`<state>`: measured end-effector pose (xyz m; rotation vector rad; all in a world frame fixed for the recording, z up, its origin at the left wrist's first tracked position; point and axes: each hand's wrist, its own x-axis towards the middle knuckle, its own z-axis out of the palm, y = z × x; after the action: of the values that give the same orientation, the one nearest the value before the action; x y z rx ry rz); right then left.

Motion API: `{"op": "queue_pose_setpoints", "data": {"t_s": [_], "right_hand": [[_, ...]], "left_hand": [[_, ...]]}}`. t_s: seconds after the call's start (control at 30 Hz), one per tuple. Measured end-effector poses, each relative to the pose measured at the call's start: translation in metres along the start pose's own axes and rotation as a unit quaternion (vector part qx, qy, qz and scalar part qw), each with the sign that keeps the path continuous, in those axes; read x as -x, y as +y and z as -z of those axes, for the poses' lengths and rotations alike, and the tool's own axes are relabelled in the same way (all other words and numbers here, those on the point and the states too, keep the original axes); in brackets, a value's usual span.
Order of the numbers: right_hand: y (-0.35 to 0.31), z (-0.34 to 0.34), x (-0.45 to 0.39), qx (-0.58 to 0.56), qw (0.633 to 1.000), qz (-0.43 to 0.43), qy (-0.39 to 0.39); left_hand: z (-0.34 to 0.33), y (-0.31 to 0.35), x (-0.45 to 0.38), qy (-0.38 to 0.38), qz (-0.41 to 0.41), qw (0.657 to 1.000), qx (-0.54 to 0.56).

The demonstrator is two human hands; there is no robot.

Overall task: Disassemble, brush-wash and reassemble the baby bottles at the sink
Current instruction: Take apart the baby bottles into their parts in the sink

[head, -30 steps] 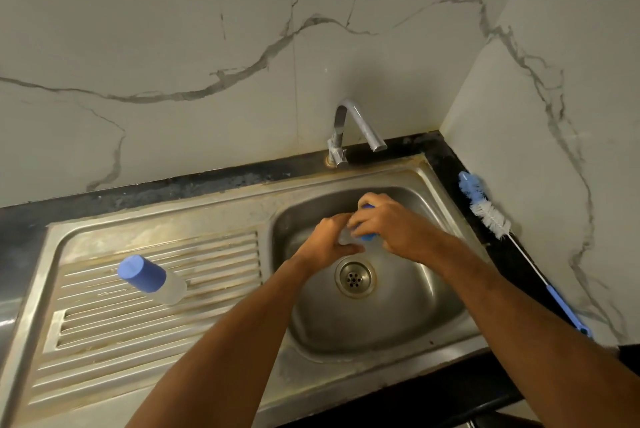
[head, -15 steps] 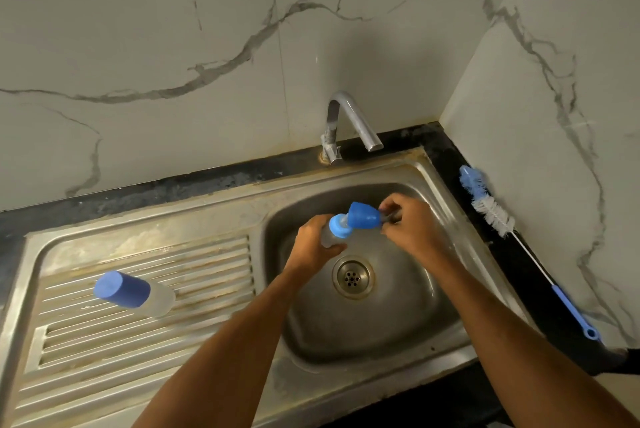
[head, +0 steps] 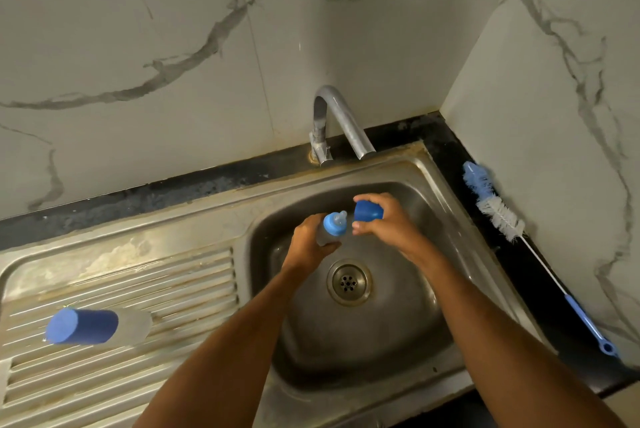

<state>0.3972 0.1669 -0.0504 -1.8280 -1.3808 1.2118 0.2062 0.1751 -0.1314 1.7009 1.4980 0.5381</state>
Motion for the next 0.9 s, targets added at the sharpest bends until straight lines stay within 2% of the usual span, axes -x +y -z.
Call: {"op": "queue_pose_setpoints", "data": {"t_s": [0.1,0.2,0.3,0.4,0.73,0.83,0.9], "right_hand": [[0.017,0.009,-0.016,0.057,0.993,-0.043,0.093],[0.040,0.009,-0.023,0.208,0.968,-0.009,0.143],[0.068,0.000,-0.031,0.300,0.947,-0.011,0.113],[0.089,-0.011,-0.041,0.290,0.951,-0.051,0.092],[0.130,-0.023,-0.060,0.340,0.936,-0.068,0.055],[0.131,-0.020,-0.062,0.369,0.925,-0.080,0.039],[0.117,-0.018,-0.058,0.345,0.932,-0.086,0.062]], "left_hand": [[-0.006,-0.009,-0.002,0.013,0.029,0.999,0.005],[-0.011,-0.012,-0.004,0.026,0.030,0.999,-0.002],[-0.014,-0.009,-0.005,0.024,0.035,0.999,0.023],[-0.017,-0.008,-0.008,0.026,0.038,0.998,0.039],[-0.016,-0.008,-0.006,0.027,0.041,0.998,0.047],[-0.014,-0.008,-0.004,0.029,0.045,0.997,0.049],[-0.013,-0.007,-0.003,0.034,0.042,0.997,0.047]]}}
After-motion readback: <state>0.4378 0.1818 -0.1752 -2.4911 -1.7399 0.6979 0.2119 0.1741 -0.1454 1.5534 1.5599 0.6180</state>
